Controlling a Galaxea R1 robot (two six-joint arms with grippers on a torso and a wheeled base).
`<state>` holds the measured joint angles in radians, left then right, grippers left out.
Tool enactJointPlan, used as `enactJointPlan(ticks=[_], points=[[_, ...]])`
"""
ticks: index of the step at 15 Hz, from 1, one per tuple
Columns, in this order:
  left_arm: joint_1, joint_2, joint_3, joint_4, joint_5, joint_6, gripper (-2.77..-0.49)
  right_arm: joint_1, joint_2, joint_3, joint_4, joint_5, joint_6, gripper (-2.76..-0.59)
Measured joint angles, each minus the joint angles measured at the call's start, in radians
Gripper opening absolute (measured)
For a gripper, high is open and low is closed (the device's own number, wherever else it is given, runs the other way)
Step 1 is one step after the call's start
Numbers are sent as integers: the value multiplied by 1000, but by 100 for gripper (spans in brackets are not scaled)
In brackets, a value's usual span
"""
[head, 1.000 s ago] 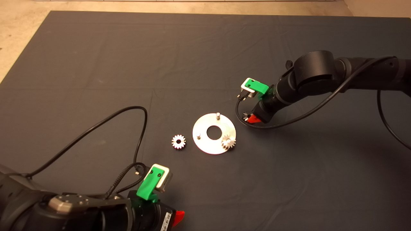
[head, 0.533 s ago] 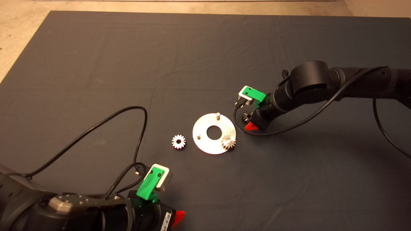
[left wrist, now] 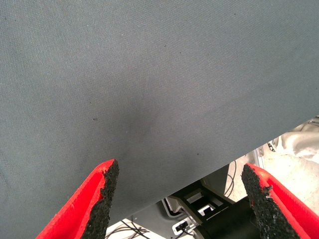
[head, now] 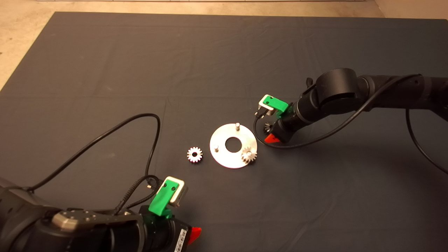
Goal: Install three planetary gears onto the carrier pins
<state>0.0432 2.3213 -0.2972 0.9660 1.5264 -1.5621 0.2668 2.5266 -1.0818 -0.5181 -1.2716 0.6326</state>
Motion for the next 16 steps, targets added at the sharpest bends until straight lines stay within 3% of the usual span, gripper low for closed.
enactJointPlan(ticks=[2, 9, 16], points=[[0, 0, 0, 0, 0, 0, -151, 0, 0, -14, 0, 7, -2, -147], [0, 0, 0, 0, 0, -1, -151, 0, 0, -24, 0, 8, -4, -147], [-14, -1, 0, -1, 0, -2, -151, -1, 0, -25, 0, 8, -7, -169]])
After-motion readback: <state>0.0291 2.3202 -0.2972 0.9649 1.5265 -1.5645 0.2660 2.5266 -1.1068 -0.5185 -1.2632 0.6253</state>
